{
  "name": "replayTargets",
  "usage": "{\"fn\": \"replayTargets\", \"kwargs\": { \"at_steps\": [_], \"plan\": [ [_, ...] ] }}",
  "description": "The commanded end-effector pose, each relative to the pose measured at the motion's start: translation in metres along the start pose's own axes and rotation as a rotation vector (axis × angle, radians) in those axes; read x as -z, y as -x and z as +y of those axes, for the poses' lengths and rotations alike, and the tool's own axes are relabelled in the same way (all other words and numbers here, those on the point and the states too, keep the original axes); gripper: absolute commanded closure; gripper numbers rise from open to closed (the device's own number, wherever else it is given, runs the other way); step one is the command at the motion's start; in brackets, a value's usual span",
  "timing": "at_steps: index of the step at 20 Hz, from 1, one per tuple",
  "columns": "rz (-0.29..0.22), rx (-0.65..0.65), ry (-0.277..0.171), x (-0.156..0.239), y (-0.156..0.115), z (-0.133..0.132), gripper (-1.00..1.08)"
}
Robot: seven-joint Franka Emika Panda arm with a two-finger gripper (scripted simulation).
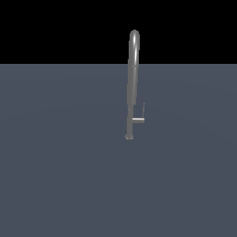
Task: Turn on the faucet by rotating a designated handle.
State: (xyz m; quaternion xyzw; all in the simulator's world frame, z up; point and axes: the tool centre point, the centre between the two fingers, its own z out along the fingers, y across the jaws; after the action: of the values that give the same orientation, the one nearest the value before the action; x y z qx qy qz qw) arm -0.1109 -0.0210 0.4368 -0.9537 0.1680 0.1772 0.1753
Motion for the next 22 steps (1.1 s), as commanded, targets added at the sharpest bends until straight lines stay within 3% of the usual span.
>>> {"fn": "replayTargets", "kwargs": {
  "at_steps": [1, 13, 22],
  "plan": [
    [-0.036, -0.041, -0.043, -0.001, -0.016, 0.001, 1.08],
    [-0.218, -0.247, -0.258, -0.017, -0.094, 0.014, 1.08],
    [-0.376, -0.422, -0.443, -0.045, -0.154, 0.033, 1.08]
  ]
}}
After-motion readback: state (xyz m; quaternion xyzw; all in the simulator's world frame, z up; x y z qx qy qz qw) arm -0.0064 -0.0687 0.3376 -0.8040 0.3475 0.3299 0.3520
